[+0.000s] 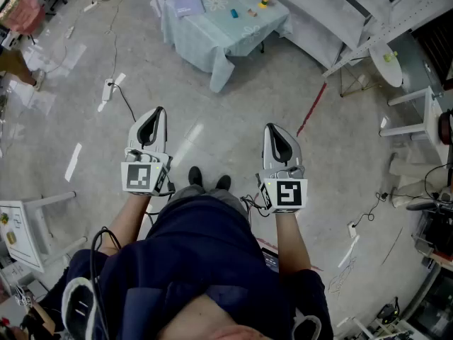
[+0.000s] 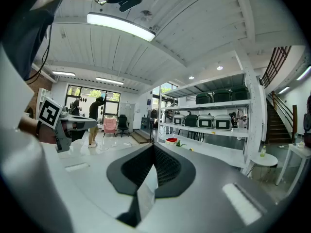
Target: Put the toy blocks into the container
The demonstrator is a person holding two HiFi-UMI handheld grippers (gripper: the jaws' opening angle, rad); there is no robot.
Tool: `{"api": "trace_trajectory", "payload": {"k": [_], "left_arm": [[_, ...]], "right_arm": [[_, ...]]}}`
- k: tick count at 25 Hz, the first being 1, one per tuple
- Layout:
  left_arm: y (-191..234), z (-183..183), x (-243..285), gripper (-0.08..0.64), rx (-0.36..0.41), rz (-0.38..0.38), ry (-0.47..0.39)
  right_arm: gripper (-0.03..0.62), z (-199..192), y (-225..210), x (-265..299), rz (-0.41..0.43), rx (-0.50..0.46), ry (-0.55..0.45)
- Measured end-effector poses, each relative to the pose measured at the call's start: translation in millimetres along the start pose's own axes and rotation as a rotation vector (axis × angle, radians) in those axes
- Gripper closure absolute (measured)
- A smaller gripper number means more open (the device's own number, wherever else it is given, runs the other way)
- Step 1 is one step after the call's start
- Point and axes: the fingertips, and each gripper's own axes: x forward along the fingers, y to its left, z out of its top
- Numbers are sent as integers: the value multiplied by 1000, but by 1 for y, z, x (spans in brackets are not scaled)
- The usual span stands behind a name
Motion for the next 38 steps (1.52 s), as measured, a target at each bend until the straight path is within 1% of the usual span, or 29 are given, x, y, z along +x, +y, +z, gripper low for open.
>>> {"api": "trace_trajectory", "payload": {"k": [6, 19, 26, 30, 33, 34, 35, 37, 38], "left_arm": [[1, -3, 0, 557, 1, -3, 8], [-7, -9, -2, 558, -8, -17, 22], [-6, -14, 2, 557, -10, -24, 35], [-6, -16, 5, 558, -13, -29, 40], [-3, -17, 4, 558, -16, -14, 68], [-1, -17, 4, 558, -17, -9, 77], [0, -17, 4, 558, -19, -7, 79], [2, -16, 5, 558, -22, -10, 74], [3, -16, 6, 558, -22, -12, 73]], "right_arm": [[595, -5, 1, 3, 4, 3, 20], [595, -5, 0, 5, 8, -9, 32], [594, -4, -1, 9, 0, -28, 26], [594, -1, -3, 12, -1, -12, 12], [591, 3, -2, 14, 9, -19, -1], [583, 3, -1, 15, 15, -24, -3], [562, 3, 1, 16, 24, -29, -2], [462, 4, 4, 21, 43, -38, 1], [439, 5, 6, 22, 49, -43, -2]]}}
